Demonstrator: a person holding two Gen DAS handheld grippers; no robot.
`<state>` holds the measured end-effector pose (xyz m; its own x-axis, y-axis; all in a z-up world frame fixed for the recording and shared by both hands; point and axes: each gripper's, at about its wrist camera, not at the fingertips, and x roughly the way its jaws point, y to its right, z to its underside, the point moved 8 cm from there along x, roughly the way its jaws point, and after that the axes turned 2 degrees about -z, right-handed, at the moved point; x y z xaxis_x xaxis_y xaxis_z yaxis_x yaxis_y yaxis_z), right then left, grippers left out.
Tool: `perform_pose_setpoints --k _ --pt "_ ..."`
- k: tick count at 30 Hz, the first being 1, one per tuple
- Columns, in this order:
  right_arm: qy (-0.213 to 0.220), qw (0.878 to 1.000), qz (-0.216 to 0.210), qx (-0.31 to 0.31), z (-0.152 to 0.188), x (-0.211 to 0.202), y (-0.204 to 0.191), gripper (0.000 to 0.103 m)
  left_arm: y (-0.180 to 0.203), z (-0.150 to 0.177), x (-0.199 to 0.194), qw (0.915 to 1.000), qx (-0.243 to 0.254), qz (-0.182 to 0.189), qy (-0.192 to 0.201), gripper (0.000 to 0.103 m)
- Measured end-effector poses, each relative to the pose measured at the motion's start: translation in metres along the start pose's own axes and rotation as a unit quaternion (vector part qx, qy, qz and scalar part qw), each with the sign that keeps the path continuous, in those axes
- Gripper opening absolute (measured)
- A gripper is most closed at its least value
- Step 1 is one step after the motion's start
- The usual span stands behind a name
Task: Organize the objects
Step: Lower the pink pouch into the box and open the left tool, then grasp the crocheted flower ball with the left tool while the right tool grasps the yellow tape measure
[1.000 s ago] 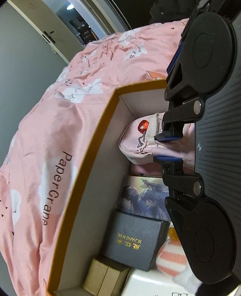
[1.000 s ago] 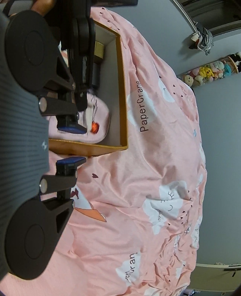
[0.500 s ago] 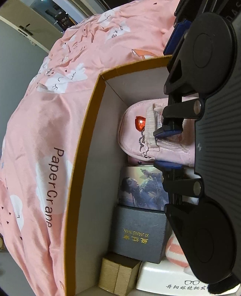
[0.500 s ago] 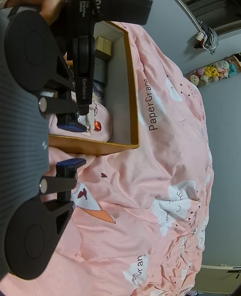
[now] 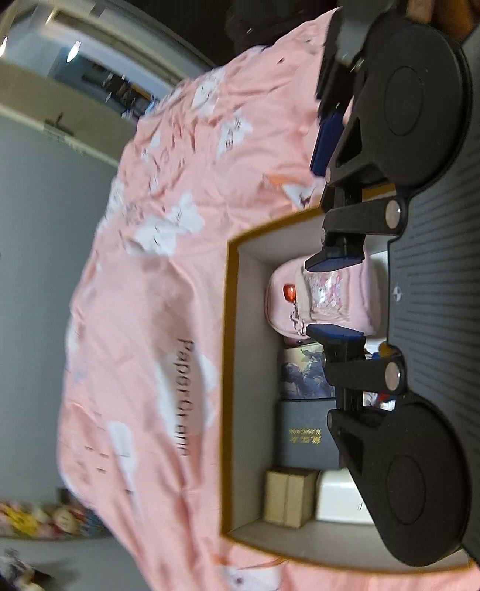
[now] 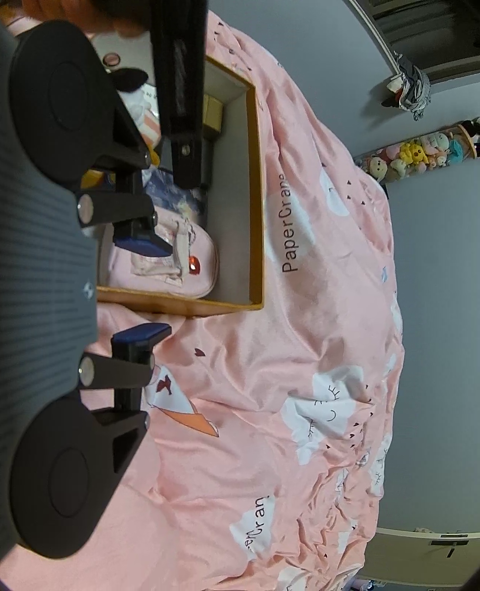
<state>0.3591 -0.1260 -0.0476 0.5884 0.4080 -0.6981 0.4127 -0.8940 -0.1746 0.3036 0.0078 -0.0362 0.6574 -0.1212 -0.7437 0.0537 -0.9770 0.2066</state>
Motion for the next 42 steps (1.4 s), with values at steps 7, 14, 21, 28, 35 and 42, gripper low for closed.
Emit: perform_pose_setpoints --k 7,14,21,28,35,42 --pt "0.011 1.0 -0.01 -0.011 0.018 -0.038 -0.019 0.043 0.013 0.019 -0.055 0.9979 0.054 0.006 0.036 0.034" --pt "0.005 1.0 -0.01 -0.021 0.055 -0.065 -0.029 0.044 0.015 0.064 -0.082 0.9949 0.095 0.018 0.029 0.034" --pt "-0.022 1.0 -0.014 -0.016 0.119 -0.063 -0.029 0.049 0.0 0.123 -0.067 0.9929 0.119 0.002 0.001 0.034" --pt "-0.098 0.995 -0.014 0.007 0.166 -0.027 -0.022 0.05 -0.007 0.156 -0.032 0.9936 0.107 -0.002 -0.033 0.039" --pt "-0.118 0.993 -0.016 0.001 0.175 -0.009 -0.021 0.053 -0.007 0.161 0.0 0.994 0.101 0.004 -0.042 0.05" --pt "-0.128 0.992 -0.022 -0.005 0.179 0.001 -0.023 0.056 -0.011 0.165 0.025 0.9954 0.076 0.0 -0.057 0.054"
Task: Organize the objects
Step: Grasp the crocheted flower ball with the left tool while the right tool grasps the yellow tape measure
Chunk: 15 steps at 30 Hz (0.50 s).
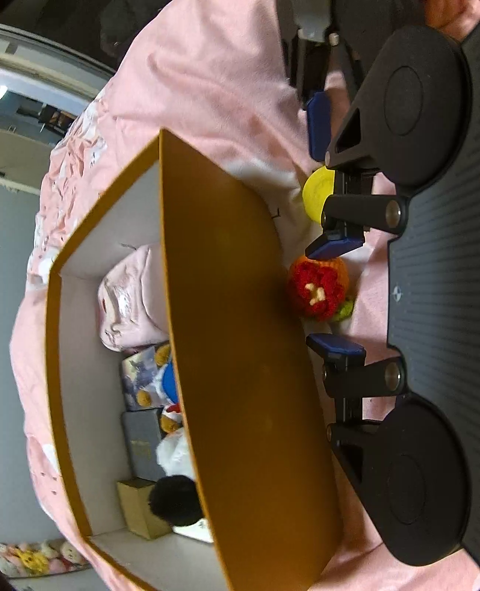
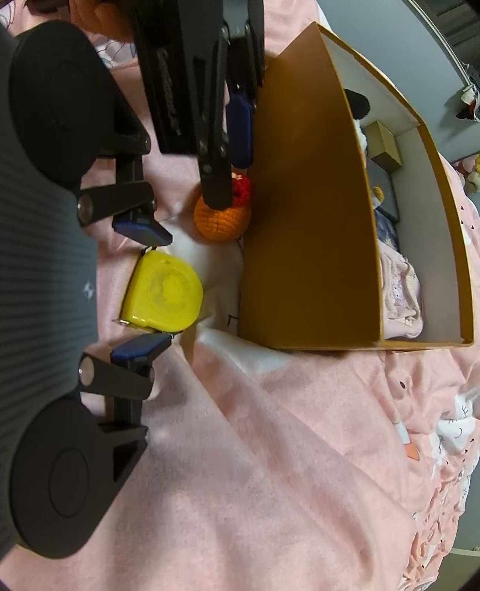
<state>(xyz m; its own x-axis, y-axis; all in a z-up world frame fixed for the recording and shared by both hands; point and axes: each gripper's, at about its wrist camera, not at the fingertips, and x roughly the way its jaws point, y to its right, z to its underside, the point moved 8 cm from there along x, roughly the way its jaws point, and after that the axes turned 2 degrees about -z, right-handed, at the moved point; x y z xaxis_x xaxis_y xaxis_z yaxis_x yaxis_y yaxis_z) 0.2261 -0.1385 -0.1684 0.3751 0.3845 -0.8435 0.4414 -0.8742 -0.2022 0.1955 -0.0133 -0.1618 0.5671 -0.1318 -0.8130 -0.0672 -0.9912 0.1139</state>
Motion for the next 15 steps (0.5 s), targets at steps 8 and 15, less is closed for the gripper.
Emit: perform_pose_setpoints --k 8,15 --pt "-0.008 1.0 -0.004 0.001 0.0 0.009 0.0 0.058 0.004 0.002 0.014 0.9991 -0.018 0.035 -0.012 0.044" --pt "-0.015 1.0 -0.003 0.011 -0.003 0.016 -0.001 0.061 0.004 0.003 -0.002 0.9997 -0.005 0.022 -0.003 0.04"
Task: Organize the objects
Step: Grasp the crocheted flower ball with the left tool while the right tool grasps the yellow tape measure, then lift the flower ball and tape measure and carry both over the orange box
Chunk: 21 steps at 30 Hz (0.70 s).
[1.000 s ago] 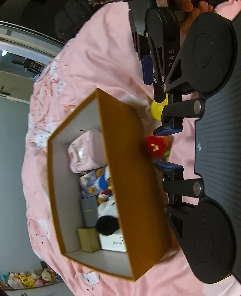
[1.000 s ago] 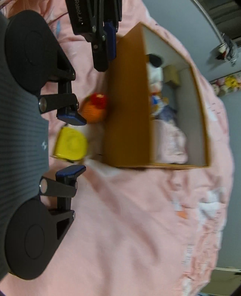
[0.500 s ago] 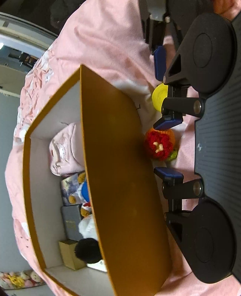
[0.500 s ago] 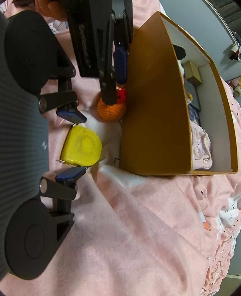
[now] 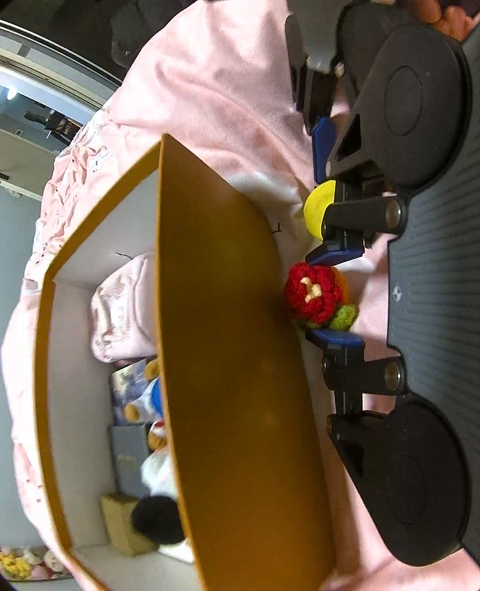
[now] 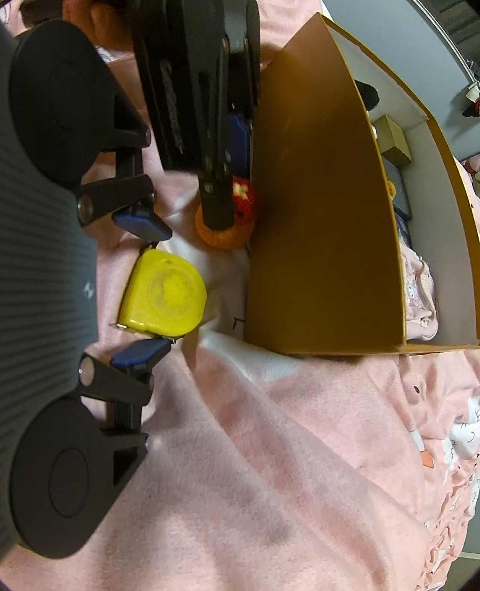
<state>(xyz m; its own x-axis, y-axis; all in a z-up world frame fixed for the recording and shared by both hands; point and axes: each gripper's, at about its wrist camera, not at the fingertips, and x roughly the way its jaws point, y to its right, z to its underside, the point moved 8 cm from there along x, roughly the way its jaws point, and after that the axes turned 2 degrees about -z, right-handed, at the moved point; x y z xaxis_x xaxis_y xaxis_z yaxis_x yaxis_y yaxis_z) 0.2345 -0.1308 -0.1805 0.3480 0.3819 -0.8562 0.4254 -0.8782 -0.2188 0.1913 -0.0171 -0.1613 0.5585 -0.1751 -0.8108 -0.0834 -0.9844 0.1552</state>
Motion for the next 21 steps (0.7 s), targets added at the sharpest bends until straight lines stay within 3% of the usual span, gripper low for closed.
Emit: perform_pose_setpoints --k 7,14,21 --pt "-0.007 1.0 0.007 0.0 0.0 0.009 -0.002 0.065 -0.014 0.012 -0.019 0.9993 -0.018 -0.027 -0.018 0.037" --pt "-0.011 1.0 0.009 0.003 0.0 0.017 -0.001 0.064 -0.028 0.026 -0.004 0.9957 -0.075 -0.009 -0.054 0.04" --pt "-0.011 1.0 0.01 -0.013 0.003 0.022 -0.003 0.064 -0.03 0.023 0.004 0.9947 -0.097 -0.001 -0.034 0.042"
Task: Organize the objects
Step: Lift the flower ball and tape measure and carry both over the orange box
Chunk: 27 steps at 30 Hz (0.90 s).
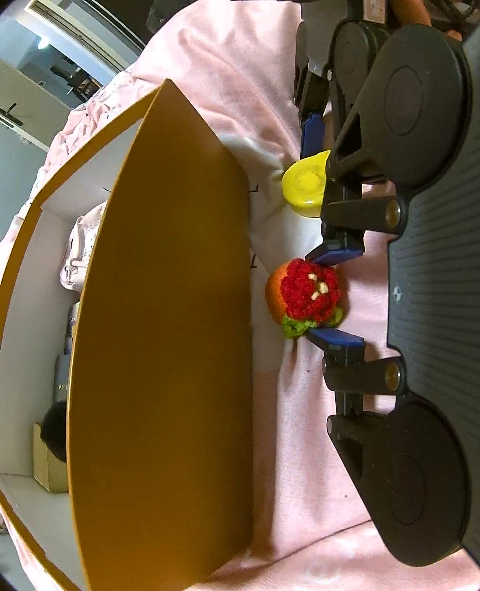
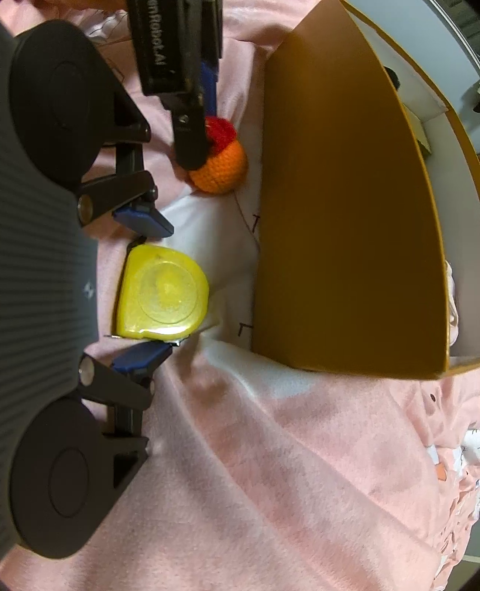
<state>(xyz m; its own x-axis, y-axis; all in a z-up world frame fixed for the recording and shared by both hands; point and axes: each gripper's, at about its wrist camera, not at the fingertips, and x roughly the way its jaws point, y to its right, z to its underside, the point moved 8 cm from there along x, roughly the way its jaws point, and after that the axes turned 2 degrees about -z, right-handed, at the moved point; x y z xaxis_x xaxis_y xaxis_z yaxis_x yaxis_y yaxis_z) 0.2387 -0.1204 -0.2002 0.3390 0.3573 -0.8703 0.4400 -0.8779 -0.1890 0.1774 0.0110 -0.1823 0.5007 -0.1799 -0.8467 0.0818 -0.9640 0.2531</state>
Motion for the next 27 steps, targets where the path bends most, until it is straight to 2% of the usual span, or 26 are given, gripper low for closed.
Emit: perform_pose_setpoints --k 4,11,18,27 --pt "-0.001 1.0 0.004 -0.013 0.001 0.003 -0.002 0.064 0.004 -0.004 0.003 0.9997 0.01 -0.01 0.02 0.048" --pt "0.007 1.0 0.0 -0.008 0.001 -0.001 -0.001 0.059 0.011 -0.005 0.0 0.9983 0.037 -0.015 0.043 0.046" --pt "0.018 1.0 -0.006 0.0 0.001 -0.021 -0.001 0.056 0.013 -0.004 -0.033 0.9962 0.059 -0.014 0.063 0.045" --pt "0.06 0.997 -0.005 -0.051 -0.015 -0.071 -0.023 0.056 0.034 -0.018 -0.078 0.9912 0.086 0.011 0.101 0.045"
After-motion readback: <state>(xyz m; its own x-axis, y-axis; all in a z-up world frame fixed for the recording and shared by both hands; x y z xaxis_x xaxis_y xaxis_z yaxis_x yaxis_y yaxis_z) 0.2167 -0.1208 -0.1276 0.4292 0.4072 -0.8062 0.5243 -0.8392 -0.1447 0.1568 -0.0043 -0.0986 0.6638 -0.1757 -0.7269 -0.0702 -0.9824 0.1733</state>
